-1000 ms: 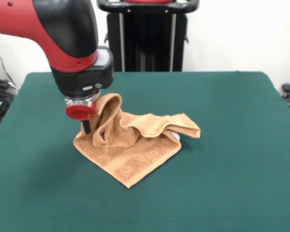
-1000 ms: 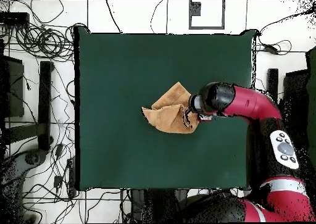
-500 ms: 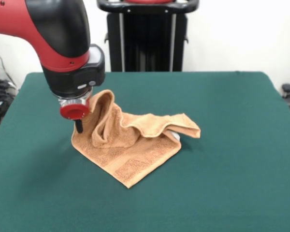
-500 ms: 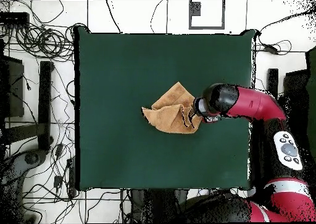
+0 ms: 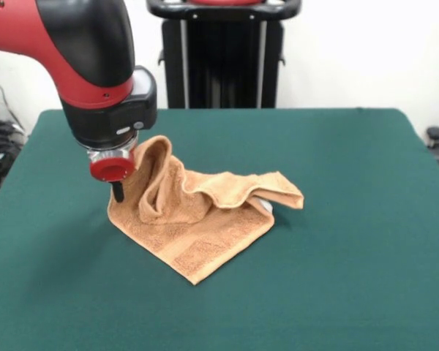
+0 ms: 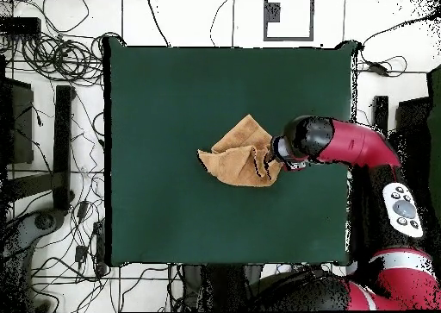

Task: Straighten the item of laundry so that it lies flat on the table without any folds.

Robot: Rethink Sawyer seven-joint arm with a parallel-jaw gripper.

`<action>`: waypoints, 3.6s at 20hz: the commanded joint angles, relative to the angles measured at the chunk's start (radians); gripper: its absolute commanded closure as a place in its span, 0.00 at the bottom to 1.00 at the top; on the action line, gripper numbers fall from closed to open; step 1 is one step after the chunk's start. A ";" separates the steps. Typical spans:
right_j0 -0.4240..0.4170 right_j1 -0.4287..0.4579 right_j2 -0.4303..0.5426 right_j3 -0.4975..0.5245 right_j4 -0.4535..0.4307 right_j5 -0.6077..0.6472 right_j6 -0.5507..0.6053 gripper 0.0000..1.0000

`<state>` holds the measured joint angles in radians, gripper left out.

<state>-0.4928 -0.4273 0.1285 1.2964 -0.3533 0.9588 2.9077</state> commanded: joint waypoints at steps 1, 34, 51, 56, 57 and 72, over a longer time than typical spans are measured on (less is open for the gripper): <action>0.013 0.038 0.101 0.001 -0.020 0.084 -0.271 0.00; -0.058 0.076 0.142 -0.072 -0.045 0.083 -0.379 0.00; 0.046 0.196 0.144 -0.248 -0.015 0.171 -0.250 0.00; 0.056 0.254 0.160 -0.356 -0.020 0.220 -0.309 0.00; 0.058 0.260 0.160 -0.363 -0.015 0.222 -0.302 0.00; 0.068 0.102 0.121 -0.148 0.030 0.178 -0.206 0.00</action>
<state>-0.4721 -0.2553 0.1671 1.0122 -0.3662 1.0821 2.8994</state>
